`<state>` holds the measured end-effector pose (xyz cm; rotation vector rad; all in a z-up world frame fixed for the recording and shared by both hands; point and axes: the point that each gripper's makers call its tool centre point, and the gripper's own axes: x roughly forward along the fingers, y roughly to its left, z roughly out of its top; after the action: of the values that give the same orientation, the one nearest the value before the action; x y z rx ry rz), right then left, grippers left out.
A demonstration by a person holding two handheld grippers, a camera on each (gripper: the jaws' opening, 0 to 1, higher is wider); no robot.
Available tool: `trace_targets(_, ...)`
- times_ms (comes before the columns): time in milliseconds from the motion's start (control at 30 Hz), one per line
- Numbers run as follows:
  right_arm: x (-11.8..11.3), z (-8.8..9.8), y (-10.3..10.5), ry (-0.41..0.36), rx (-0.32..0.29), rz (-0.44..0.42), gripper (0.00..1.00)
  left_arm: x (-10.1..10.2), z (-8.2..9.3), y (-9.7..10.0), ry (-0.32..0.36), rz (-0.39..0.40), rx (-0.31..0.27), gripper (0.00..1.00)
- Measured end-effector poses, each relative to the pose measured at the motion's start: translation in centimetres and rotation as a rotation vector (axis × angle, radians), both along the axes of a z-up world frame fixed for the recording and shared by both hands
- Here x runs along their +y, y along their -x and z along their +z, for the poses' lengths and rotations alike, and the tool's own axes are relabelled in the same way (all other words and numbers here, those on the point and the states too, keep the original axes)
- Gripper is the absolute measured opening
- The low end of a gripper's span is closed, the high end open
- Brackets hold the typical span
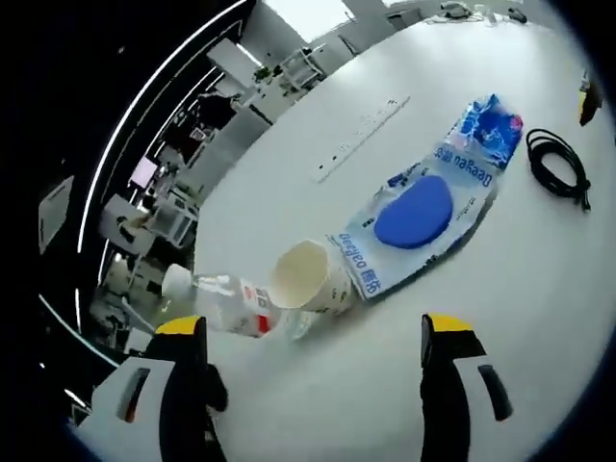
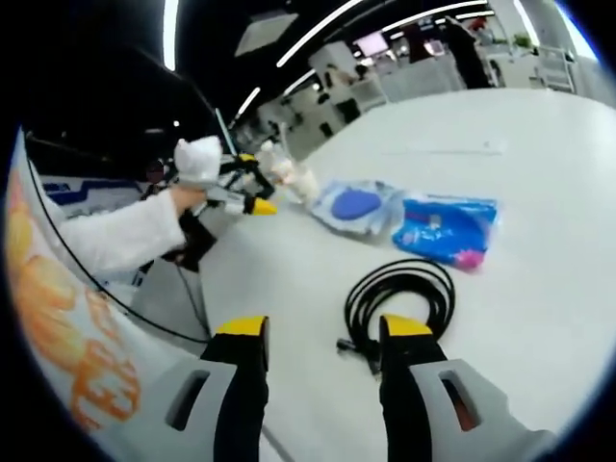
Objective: Arrange the tabletop items into an orderly group along one side of the table until the central work area is clear of visible clutter.
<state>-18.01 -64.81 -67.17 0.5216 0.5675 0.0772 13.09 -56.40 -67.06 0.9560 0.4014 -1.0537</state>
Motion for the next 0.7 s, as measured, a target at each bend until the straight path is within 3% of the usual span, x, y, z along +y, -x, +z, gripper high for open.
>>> trace_targets(200, 0.8, 0.7, 0.7, 0.026, -0.028, 0.006, 0.51, 3.1, 0.7, 1.2, 0.043, 0.053, 0.038, 0.98)
trace_targets(367, 1.5, 1.9, 1.4, 0.045, -0.095, -0.007, 0.6, 5.6, 1.4, 1.4, 0.093, 0.088, 0.046, 1.0)
trace_targets(567, 2.0, 1.6, 2.8, 0.07, -0.072, -0.027, 0.65, 8.1, 1.9, 2.2, 0.136, 0.13, 0.078, 1.0)
trace_targets(700, 1.9, 1.4, 3.7, 0.074, -0.06, -0.054, 0.66, 8.7, 2.2, 3.3, 0.181, 0.101, 0.1, 1.0)
